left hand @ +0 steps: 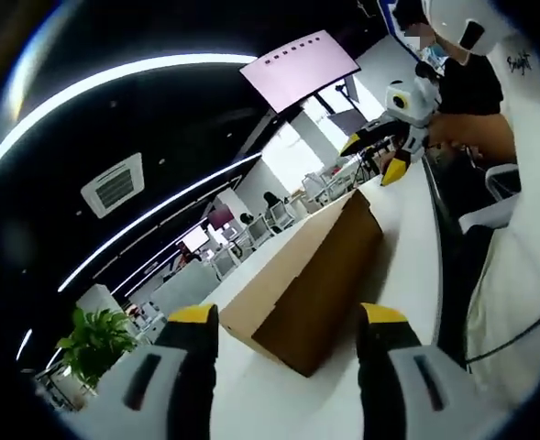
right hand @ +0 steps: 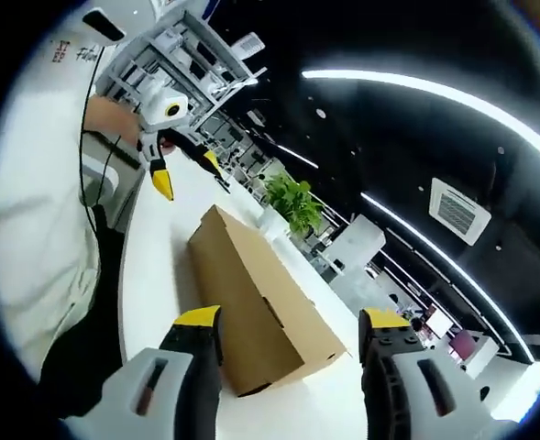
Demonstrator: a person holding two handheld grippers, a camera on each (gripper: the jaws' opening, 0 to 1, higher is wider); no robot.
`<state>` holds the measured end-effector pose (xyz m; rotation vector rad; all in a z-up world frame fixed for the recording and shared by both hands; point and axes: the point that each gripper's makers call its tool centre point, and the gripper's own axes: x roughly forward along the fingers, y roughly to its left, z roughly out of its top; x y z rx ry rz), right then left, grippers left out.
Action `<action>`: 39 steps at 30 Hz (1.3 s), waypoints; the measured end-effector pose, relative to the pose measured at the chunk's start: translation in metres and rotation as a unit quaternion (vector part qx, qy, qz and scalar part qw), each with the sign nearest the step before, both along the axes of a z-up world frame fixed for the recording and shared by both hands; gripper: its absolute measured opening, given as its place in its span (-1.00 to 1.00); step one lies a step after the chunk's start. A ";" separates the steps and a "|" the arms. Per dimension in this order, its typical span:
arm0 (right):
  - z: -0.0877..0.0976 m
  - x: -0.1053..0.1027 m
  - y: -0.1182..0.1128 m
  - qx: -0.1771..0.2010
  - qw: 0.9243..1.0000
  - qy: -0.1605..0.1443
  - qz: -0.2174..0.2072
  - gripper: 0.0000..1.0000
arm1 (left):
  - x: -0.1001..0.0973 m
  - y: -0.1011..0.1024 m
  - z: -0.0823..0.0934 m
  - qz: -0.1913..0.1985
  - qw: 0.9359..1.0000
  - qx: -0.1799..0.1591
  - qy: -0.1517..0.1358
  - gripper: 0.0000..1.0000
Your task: Operate the shoe box by opening the lid, removing the specified soft item, and placing it in the target area until the item is outside and the box remains undamaged.
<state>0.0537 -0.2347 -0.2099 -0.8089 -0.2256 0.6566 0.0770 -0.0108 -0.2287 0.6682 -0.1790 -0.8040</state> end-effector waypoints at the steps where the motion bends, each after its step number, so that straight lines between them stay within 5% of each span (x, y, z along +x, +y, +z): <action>1: 0.000 0.000 0.000 -0.002 1.000 -0.002 -0.001 0.18 | 0.000 0.000 0.001 0.001 1.000 0.001 -0.003 0.25; 3: 0.000 0.002 0.000 -0.004 1.000 0.005 -0.009 0.18 | 0.000 0.000 0.003 -0.004 1.000 0.001 -0.010 0.24; 8: -0.009 0.004 0.004 -0.086 0.996 -0.001 -0.005 0.15 | 0.006 0.006 0.004 0.012 0.999 0.025 -0.027 0.19; 13: -0.012 0.005 0.004 -0.107 0.994 -0.016 -0.006 0.14 | 0.009 0.006 0.002 0.017 0.997 0.055 -0.050 0.18; 18: -0.016 0.003 0.006 -0.137 0.990 -0.037 0.009 0.05 | 0.015 0.009 -0.009 0.033 0.989 0.124 -0.067 0.19; 20: -0.017 0.004 0.003 -0.136 0.990 -0.033 0.001 0.05 | 0.013 0.005 -0.006 0.029 0.988 0.125 -0.092 0.18; 23: -0.017 0.005 0.002 -0.135 0.990 -0.035 -0.001 0.05 | 0.013 0.002 -0.005 0.023 0.990 0.111 -0.084 0.18; 39: -0.025 0.022 -0.004 -0.159 0.986 -0.041 -0.014 -0.05 | 0.031 -0.005 -0.016 0.025 0.983 0.161 -0.085 0.12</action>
